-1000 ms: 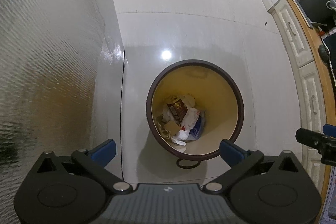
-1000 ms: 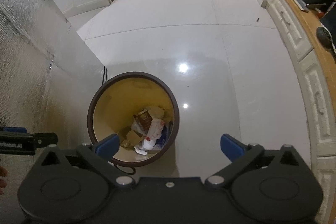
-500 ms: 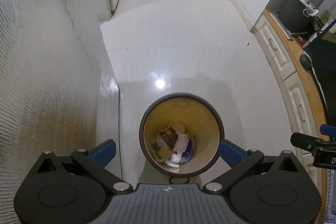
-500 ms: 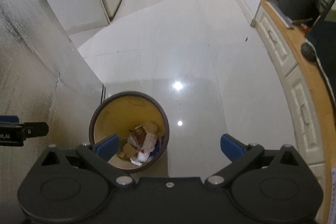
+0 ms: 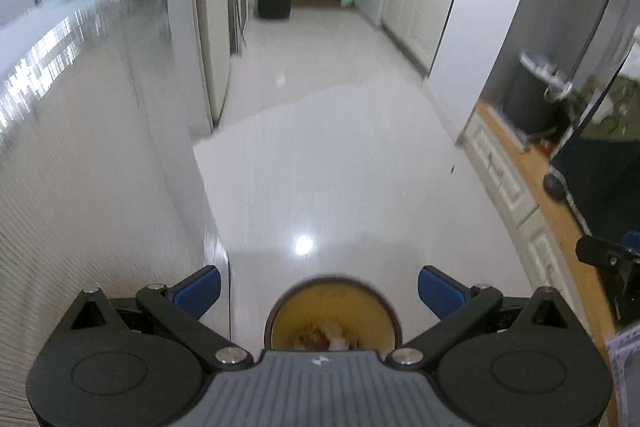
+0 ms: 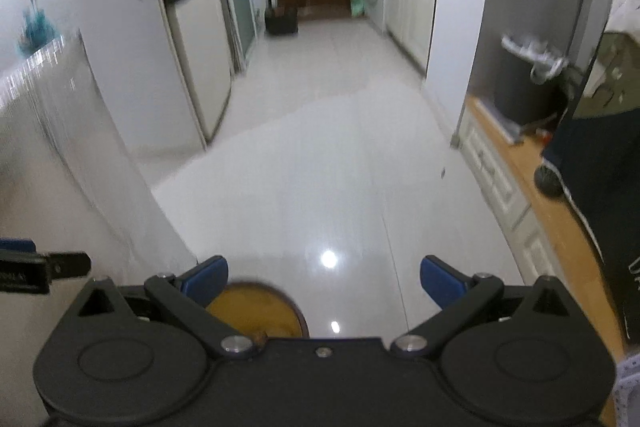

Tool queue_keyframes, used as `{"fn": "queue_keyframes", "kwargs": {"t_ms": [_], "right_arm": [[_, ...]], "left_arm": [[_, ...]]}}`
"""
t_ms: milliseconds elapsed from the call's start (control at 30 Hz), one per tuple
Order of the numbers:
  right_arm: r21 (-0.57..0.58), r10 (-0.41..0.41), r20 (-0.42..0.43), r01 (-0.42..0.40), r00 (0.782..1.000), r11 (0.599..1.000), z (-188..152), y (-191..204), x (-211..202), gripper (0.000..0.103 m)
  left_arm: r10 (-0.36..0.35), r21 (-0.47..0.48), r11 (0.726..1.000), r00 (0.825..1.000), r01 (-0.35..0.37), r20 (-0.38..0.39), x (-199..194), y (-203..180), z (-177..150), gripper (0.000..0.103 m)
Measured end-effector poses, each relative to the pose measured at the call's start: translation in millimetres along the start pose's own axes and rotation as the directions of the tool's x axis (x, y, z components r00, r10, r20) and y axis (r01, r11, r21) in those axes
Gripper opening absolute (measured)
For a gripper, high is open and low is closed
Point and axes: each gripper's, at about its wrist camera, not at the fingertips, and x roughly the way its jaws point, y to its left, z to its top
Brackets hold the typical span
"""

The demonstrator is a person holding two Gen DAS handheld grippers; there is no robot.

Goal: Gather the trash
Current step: 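Raise both open tools from the bin back toward the counter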

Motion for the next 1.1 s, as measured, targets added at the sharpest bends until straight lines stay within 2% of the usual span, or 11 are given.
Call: {"fn": "queue_keyframes", "kwargs": {"t_ms": [167, 300, 467, 633, 867, 1100], "right_arm": [[0.004, -0.006, 0.11, 0.006, 0.994, 1.0, 12.2, 1.0, -30.6, 0.103], [-0.004, 0.003, 0.183, -0.002, 0.983, 1.0, 19.2, 2.9, -48.0, 0.103], [-0.019, 0.036, 0.295, -0.032, 0.955, 0.999, 34.2, 13.6, -81.9, 0.103], [-0.059, 0.106, 0.383, -0.09, 0.918, 0.994, 49.2, 33.8, -111.1, 0.103], [-0.131, 0.198, 0.447, -0.156, 0.872, 0.979, 67.0, 70.4, -136.0, 0.103], [-0.19, 0.298, 0.487, -0.233, 0.821, 0.954, 97.9, 120.6, -143.0, 0.103]], "left_arm": [[-0.006, 0.014, 1.0, 0.993, 0.005, 0.119, -45.1, -9.4, 16.0, 0.103], [-0.029, 0.03, 0.999, 0.977, 0.023, 0.211, -81.6, -19.0, 30.8, 0.103], [-0.028, 0.051, 0.999, 0.945, 0.012, 0.325, -131.6, -20.9, 49.8, 0.103], [-0.006, 0.083, 0.996, 0.909, -0.032, 0.417, -175.3, -16.1, 65.0, 0.103], [0.053, 0.064, 0.993, 0.856, -0.1, 0.514, -219.1, 23.6, 82.4, 0.103], [0.162, -0.065, 0.986, 0.806, -0.152, 0.569, -237.0, 95.7, 91.8, 0.103]]}}
